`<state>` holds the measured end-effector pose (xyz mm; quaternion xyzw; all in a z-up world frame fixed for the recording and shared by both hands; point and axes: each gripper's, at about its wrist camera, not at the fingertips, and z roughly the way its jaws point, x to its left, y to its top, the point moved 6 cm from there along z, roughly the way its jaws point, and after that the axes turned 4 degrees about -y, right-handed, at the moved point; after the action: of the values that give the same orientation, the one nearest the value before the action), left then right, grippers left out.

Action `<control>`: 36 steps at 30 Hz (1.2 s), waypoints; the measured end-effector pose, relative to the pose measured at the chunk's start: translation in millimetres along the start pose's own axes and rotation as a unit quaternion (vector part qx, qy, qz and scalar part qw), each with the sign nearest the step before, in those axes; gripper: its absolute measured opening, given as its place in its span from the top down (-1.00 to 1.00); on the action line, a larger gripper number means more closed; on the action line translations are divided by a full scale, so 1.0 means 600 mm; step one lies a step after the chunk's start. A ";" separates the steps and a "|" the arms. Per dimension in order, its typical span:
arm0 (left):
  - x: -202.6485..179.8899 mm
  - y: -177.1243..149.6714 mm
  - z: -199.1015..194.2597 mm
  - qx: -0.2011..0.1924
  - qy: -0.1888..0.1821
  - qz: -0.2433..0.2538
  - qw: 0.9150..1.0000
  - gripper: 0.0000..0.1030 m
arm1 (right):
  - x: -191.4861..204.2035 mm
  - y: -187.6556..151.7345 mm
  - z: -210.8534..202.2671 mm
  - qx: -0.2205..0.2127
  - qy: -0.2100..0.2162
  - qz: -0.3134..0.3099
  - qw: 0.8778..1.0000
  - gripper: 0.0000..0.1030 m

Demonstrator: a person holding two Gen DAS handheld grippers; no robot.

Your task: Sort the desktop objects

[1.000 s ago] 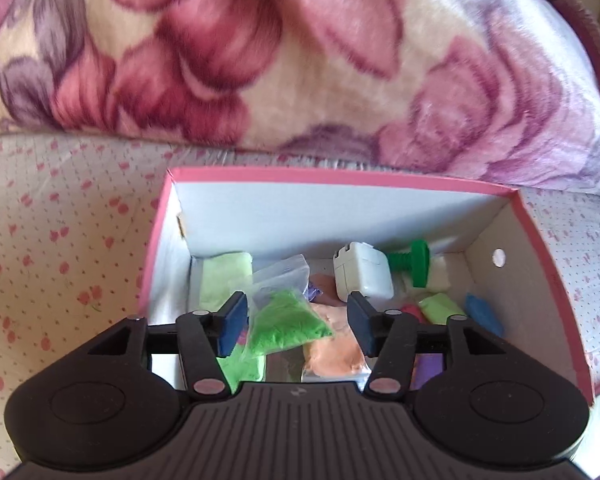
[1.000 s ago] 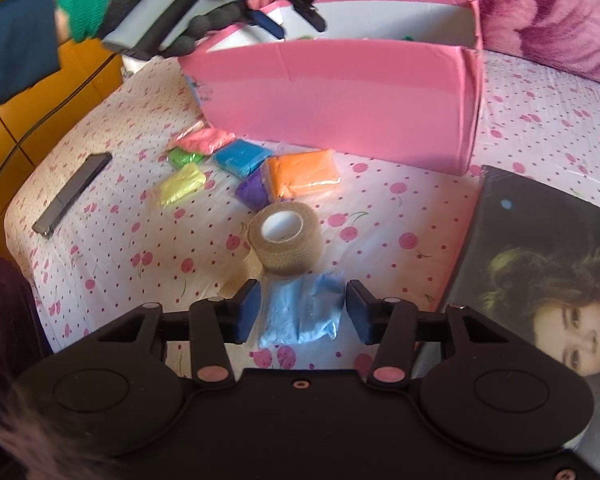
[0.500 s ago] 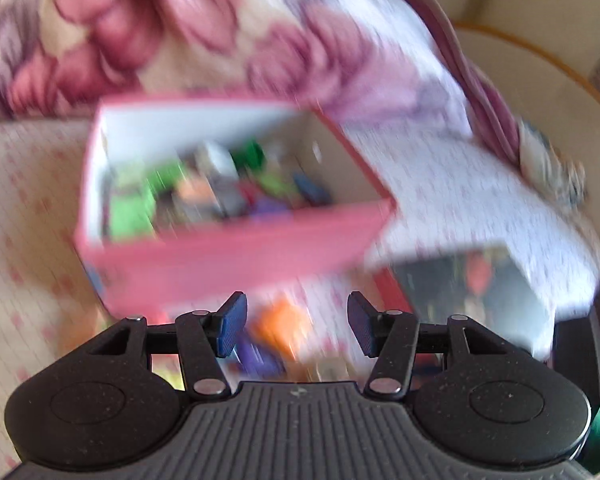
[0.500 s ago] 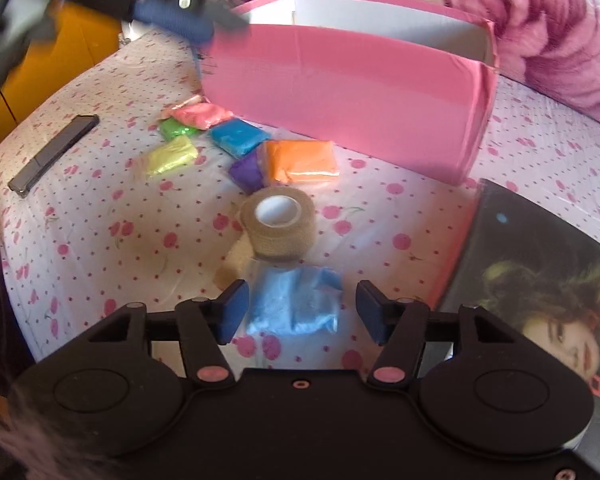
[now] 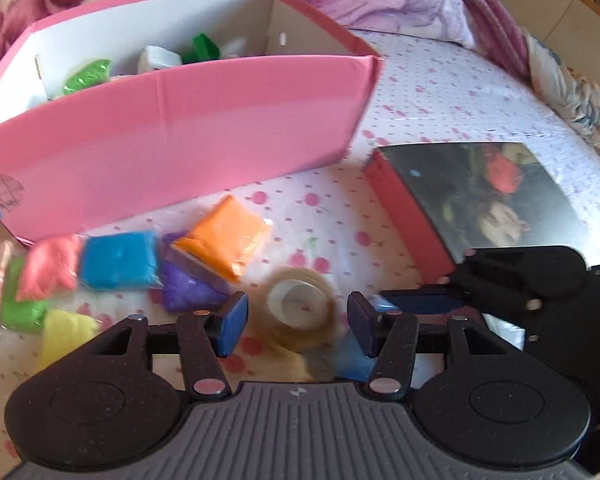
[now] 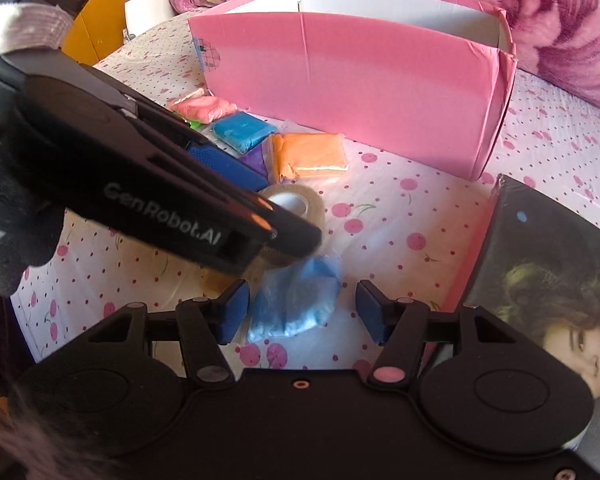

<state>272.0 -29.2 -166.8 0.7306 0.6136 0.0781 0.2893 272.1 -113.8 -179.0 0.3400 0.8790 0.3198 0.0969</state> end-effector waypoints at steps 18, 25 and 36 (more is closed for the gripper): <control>0.087 -0.029 -0.100 -0.063 0.021 -0.104 0.992 -0.01 | -0.018 0.004 -0.018 -0.009 -0.014 0.022 1.000 -0.11; 0.077 -0.038 -0.032 -0.053 -0.030 -0.168 0.984 -0.02 | -0.036 0.019 -0.042 -0.046 0.002 0.066 0.997 -0.11; 0.108 -0.067 0.003 -0.088 -0.112 -0.303 0.942 -0.06 | -0.063 0.028 -0.044 -0.063 0.000 0.110 0.992 -0.11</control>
<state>253.8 34.4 -204.6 0.4856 0.7605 -0.0421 0.4290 299.0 -142.2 -150.0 0.4277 0.8144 0.3834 0.0828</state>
